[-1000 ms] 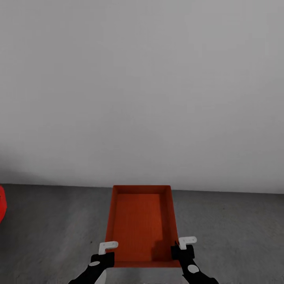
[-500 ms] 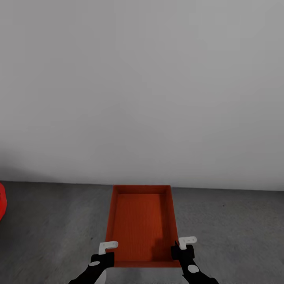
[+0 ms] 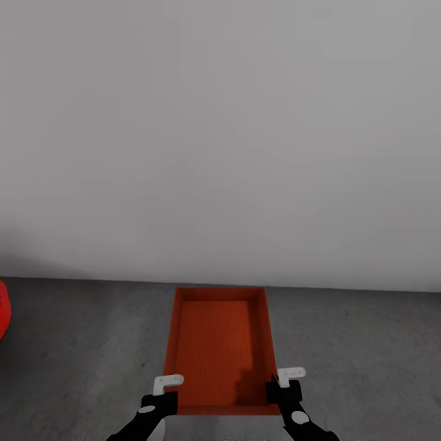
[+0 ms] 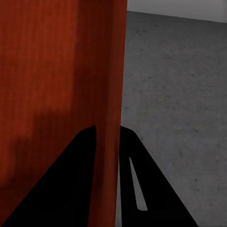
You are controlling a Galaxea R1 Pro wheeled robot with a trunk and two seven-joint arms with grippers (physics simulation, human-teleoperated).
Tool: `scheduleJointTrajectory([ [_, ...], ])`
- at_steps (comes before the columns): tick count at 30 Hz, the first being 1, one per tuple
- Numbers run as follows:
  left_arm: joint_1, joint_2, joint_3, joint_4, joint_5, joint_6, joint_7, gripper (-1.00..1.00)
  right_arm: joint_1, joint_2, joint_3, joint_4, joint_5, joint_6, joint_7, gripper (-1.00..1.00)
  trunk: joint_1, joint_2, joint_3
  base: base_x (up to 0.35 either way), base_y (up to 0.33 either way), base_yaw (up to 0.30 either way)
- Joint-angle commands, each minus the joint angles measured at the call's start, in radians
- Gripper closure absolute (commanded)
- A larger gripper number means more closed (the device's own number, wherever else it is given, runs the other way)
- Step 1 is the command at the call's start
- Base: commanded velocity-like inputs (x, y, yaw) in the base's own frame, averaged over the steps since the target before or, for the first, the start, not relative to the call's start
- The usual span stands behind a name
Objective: Move the two storage containers from the living room to the garage. In the garage, place one container on the floor and stack the other container on top of it (either order is fine).
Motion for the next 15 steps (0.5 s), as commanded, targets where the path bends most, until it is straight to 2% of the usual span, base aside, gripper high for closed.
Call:
scheduleJointTrajectory([
  [1, 0.000, 0.002, 0.014, 0.001, 0.010, 0.004, 0.035, 1.00, -0.001, -0.010, -0.018, -0.002, -0.008, -0.086, -0.048, 1.00, 0.000, -0.001, -0.003, 0.000, 0.000, 0.000],
  [15, 0.000, 0.002, 0.014, -0.001, 0.010, 0.003, 0.035, 1.00, -0.001, -0.011, -0.018, -0.002, -0.008, -0.086, -0.047, 1.00, 0.000, -0.001, -0.025, 0.000, 0.000, 0.000],
])
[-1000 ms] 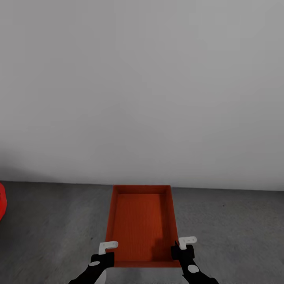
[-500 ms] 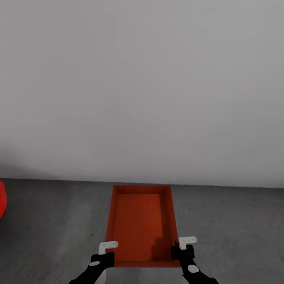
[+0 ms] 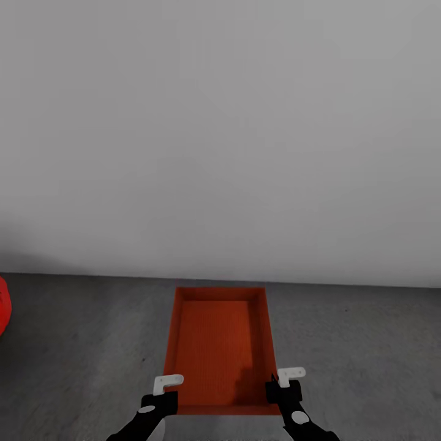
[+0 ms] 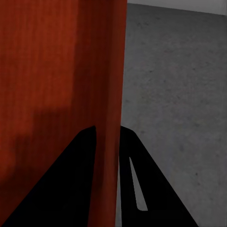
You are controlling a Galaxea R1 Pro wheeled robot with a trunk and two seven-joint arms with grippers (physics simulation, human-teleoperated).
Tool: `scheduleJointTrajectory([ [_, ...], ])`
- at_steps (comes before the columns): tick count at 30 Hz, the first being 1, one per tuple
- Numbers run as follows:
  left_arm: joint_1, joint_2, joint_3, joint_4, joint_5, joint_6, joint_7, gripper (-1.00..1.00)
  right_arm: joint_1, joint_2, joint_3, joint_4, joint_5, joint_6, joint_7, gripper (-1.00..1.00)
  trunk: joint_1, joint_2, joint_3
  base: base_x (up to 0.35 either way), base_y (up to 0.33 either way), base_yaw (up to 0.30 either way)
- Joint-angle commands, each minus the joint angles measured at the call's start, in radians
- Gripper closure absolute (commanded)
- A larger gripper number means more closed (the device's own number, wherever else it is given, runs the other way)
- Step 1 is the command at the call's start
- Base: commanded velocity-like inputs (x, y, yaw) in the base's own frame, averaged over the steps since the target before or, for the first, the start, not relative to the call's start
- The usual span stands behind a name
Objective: Move the two storage containers from the living room to the garage. In the garage, place one container on the floor and stack the other container on top of it (either order is fine).
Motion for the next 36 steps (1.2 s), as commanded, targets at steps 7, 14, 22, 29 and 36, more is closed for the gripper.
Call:
scheduleJointTrajectory([
  [7, -0.001, 0.002, 0.015, 0.001, 0.010, 0.003, 0.034, 1.00, -0.001, -0.010, -0.018, -0.002, -0.009, -0.084, -0.047, 1.00, 0.000, -0.001, -0.012, 0.000, 0.000, 0.000],
  [14, -0.001, 0.002, 0.015, 0.001, 0.010, 0.004, 0.035, 1.00, -0.001, -0.010, -0.018, -0.002, -0.009, -0.084, -0.046, 1.00, 0.000, -0.001, -0.024, 0.000, 0.000, 0.000],
  [22, 0.000, 0.002, 0.015, 0.002, 0.010, 0.004, 0.035, 1.00, -0.001, -0.010, -0.018, -0.002, -0.010, -0.084, -0.046, 1.00, 0.000, -0.001, -0.037, 0.000, 0.000, 0.000],
  [29, 0.000, 0.002, 0.015, 0.002, 0.010, 0.004, 0.035, 1.00, -0.001, -0.010, -0.018, -0.001, -0.010, -0.084, -0.046, 1.00, 0.000, -0.001, -0.048, 0.000, 0.000, 0.000],
  [36, 0.000, 0.002, 0.015, 0.001, 0.010, 0.004, 0.035, 1.00, -0.001, -0.010, -0.018, -0.002, -0.010, -0.083, -0.047, 1.00, 0.000, -0.001, -0.059, 0.000, 0.000, 0.000],
])
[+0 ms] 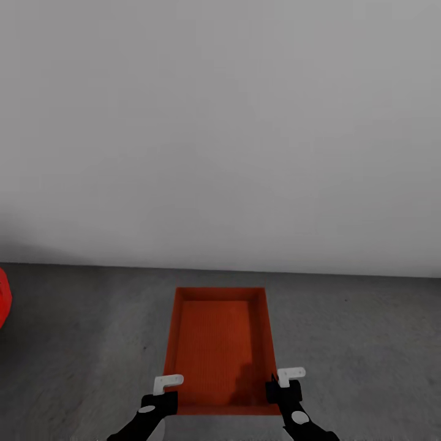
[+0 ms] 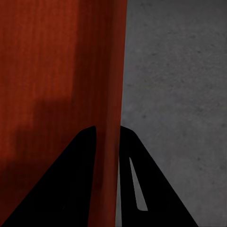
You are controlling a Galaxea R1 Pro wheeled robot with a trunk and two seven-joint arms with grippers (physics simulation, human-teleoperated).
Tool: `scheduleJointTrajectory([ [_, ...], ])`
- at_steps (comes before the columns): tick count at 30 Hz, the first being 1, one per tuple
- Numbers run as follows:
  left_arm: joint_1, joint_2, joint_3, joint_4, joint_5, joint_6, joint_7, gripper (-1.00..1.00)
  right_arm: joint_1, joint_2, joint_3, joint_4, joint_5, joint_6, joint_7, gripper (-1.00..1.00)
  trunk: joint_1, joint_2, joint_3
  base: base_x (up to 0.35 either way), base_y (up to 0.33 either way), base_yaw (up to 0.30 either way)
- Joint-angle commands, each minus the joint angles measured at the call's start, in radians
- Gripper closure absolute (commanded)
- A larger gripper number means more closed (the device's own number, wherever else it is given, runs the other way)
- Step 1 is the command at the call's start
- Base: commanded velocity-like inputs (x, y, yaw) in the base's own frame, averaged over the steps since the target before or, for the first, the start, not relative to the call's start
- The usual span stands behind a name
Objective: Move the two storage containers from the living room to the garage. In the garage, place one container on the floor and stack the other container on top of it (either order is fine).
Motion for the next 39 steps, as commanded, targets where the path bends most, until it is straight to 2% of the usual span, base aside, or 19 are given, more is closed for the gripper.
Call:
scheduleJointTrajectory([
  [1, 0.000, 0.002, 0.015, 0.001, 0.010, 0.004, 0.035, 1.00, -0.001, -0.010, -0.019, -0.002, -0.009, -0.084, -0.047, 1.00, 0.000, -0.001, -0.003, 0.000, 0.000, 0.000],
  [39, 0.000, 0.002, 0.015, 0.001, 0.010, 0.003, 0.035, 1.00, -0.001, -0.011, -0.019, -0.002, -0.008, -0.084, -0.046, 1.00, 0.000, -0.001, -0.064, 0.000, 0.000, 0.000],
])
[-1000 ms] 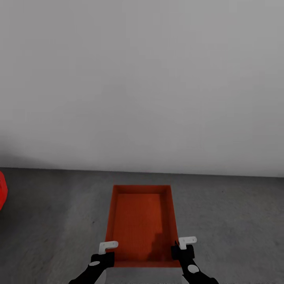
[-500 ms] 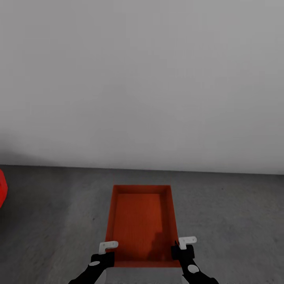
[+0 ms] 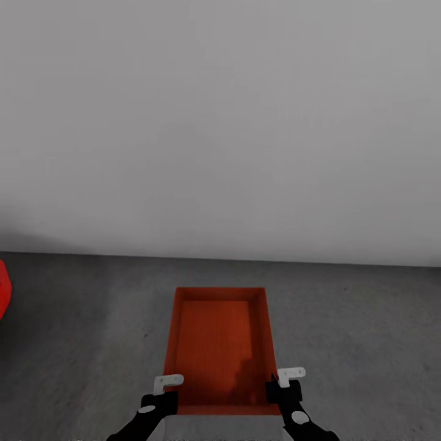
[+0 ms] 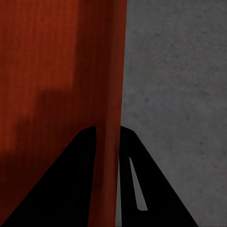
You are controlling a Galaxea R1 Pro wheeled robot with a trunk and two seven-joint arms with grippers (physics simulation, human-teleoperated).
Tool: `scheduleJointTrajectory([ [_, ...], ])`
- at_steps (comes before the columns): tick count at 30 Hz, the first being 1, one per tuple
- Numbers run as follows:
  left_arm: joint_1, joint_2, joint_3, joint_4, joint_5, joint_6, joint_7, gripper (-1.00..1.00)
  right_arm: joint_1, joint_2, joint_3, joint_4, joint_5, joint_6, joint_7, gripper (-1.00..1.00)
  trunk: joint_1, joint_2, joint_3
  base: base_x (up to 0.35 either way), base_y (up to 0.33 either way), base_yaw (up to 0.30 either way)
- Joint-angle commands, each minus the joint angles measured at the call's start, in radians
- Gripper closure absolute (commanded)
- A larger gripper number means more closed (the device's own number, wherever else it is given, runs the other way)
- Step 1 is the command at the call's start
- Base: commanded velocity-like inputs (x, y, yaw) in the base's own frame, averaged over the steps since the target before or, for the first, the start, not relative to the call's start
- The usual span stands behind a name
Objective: Move the two storage containers from the living room to the garage. In the garage, place one container on the floor and stack the other container on top of it (either order is fine).
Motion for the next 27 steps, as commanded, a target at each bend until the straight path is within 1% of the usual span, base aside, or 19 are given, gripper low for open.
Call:
scheduleJointTrajectory([
  [1, 0.000, 0.002, 0.015, 0.001, 0.011, 0.004, 0.035, 1.00, -0.001, -0.011, -0.018, -0.002, -0.009, -0.083, -0.046, 1.00, 0.000, -0.001, -0.003, 0.000, 0.000, 0.000],
  [27, 0.000, 0.002, 0.015, 0.001, 0.011, 0.003, 0.035, 1.00, -0.001, -0.012, -0.018, -0.001, -0.009, -0.082, -0.046, 1.00, 0.000, -0.001, -0.045, 0.000, 0.000, 0.000],
])
